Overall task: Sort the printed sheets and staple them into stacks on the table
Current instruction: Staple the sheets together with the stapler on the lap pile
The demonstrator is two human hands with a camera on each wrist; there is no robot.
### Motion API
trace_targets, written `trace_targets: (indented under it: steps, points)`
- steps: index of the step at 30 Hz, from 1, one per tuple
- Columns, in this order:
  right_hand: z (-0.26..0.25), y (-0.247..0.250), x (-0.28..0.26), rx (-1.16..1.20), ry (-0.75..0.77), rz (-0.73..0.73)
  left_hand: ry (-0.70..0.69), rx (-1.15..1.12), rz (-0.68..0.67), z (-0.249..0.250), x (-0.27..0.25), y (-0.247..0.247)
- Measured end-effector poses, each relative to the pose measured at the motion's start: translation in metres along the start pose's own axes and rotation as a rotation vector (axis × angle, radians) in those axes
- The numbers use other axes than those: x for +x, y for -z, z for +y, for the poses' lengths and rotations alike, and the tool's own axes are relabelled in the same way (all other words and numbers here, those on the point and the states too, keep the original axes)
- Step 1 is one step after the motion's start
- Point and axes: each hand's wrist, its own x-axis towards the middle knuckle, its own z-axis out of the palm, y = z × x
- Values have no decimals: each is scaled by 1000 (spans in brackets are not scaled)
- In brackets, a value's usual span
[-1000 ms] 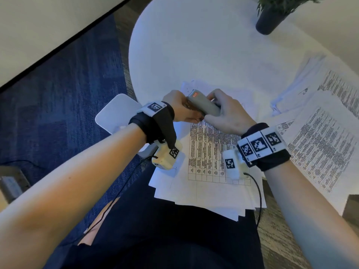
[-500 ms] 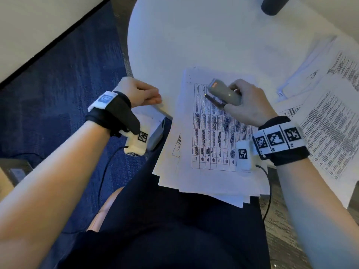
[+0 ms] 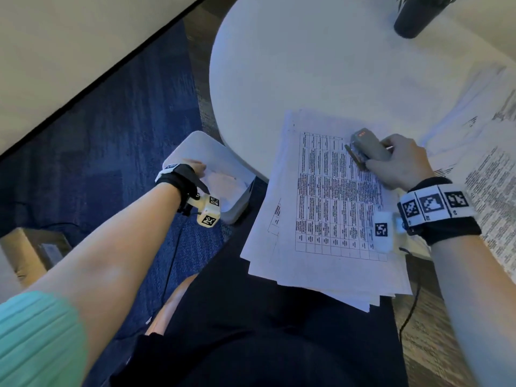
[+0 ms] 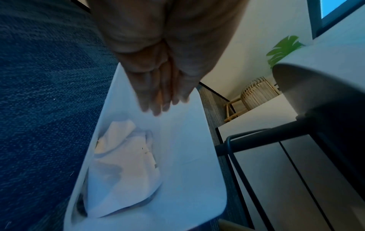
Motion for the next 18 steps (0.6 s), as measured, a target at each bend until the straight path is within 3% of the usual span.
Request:
trace_targets:
  steps: [2,5,9,12,15,18]
  points:
    - [3,-2,0,16,-6,-4,19,53,69,2,-4,0]
    - [8,-4,2,26,-10,-3,-50,106,37,11,-12,0]
    - [16,2,6,14,-34,-6,-130,7,137,15,-22,10]
    - [26,16,12,24,-105,54,-276,0,174,27,-49,12]
    - [38,29,23,21,-195,87,-380,69,51,40,-88,1]
    - [45,33,29,52,-241,107,-322,85,-207,45,-122,-22]
